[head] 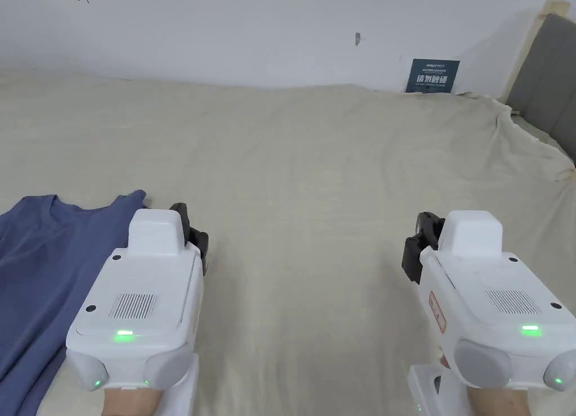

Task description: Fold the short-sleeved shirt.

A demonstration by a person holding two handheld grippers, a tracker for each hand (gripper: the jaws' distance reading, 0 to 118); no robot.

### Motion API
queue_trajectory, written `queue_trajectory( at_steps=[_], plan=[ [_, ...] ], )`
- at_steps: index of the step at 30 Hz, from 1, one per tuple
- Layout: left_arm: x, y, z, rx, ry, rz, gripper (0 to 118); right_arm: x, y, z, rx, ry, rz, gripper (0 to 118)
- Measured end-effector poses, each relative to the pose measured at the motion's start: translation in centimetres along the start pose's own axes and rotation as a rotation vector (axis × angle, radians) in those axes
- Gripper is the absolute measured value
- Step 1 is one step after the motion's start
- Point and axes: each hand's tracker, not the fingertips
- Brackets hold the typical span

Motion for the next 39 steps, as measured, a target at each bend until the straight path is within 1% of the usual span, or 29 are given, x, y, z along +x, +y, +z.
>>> queue_trajectory(
  at_steps=[39],
  plan=[
    [0.5, 1.5, 0.6, 0.030, -0.016, -0.009, 0, -0.1, 1.0, 0.9, 0.021, 0.006, 0.000, 0]
  ],
)
